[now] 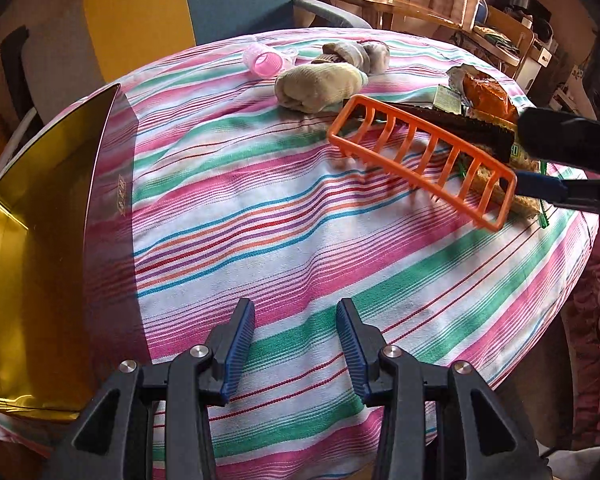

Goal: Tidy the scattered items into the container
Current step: 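Grasp the orange rack with the left tool while the right tool grasps the brown strip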

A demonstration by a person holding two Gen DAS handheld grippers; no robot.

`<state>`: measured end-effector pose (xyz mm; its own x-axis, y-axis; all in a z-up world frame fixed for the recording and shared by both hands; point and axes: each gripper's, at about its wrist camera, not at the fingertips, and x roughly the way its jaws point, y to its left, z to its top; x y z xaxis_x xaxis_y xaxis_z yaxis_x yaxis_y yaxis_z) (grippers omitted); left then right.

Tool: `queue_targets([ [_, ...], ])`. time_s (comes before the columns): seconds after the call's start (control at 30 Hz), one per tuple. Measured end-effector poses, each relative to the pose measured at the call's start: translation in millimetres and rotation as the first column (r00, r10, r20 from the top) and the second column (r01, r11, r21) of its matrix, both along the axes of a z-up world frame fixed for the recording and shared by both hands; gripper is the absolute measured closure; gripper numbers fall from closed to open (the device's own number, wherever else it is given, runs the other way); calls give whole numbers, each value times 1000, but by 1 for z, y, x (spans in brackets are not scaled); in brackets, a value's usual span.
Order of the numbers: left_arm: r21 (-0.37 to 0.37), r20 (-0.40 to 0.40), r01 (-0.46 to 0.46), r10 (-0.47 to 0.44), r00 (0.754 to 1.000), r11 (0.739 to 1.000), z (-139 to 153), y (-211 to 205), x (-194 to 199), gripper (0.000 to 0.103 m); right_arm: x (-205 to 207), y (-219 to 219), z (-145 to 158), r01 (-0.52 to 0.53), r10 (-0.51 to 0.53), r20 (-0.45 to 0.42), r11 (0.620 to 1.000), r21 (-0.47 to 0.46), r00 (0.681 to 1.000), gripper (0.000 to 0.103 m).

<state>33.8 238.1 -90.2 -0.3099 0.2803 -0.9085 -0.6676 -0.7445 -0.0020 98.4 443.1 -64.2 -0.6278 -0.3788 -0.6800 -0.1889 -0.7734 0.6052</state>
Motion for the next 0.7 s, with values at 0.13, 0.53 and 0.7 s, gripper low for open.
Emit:
queue_targets([
  [0.13,17,8,-1,1,1000,1000,-1,-2,-2,56,19,-3,1,-59,46,-73,981,-183,996,0],
  [0.53,42,23,25,-26,999,999,-5,3,5,26,7,1,32,-17,13,13,911,412,1000,16],
  [0.7,49,27,34,-36,999,998,-6,5,6,20,-24,2,26,-138,91,113,826,547,989,39],
])
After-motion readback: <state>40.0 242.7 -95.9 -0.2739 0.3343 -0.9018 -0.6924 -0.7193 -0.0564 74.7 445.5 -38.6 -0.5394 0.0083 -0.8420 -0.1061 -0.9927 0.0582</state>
